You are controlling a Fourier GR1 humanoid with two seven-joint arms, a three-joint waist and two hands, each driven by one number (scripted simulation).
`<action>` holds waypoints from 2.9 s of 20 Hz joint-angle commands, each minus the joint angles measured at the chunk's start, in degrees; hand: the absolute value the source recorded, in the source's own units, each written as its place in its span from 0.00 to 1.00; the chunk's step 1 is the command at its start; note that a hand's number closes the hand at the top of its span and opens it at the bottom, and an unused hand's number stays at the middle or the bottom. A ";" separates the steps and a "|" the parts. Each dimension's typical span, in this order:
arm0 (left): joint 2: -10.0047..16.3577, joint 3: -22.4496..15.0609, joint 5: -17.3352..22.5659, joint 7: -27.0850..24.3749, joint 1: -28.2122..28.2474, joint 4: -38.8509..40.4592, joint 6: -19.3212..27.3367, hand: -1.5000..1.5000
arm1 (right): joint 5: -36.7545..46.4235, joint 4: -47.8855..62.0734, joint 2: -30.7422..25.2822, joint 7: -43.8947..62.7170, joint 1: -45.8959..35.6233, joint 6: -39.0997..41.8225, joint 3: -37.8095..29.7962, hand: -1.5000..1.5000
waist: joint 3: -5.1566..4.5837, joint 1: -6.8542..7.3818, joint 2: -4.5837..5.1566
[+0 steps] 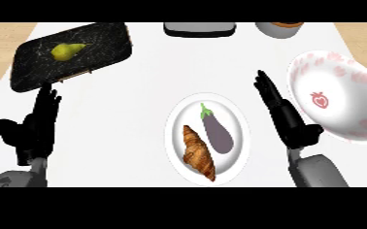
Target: Pick the croissant from the plate and place it in the bowl
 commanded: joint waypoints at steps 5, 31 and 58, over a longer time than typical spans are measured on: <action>-2.05 -7.61 -4.03 0.92 -5.88 -4.60 -3.68 0.50 | 17.91 -2.01 1.93 11.94 -2.44 2.31 22.99 1.00 | -0.51 -0.04 -0.52; -7.93 -10.79 -9.65 7.59 -7.03 -8.72 -2.96 0.50 | 61.35 -36.26 14.42 54.33 2.13 -2.79 33.62 0.00 | -0.34 -0.33 -0.15; -14.18 -3.34 -18.21 8.85 -5.61 -8.65 -9.85 0.50 | 49.65 -30.94 14.38 51.12 6.56 4.52 27.39 0.00 | -0.27 -0.54 -0.12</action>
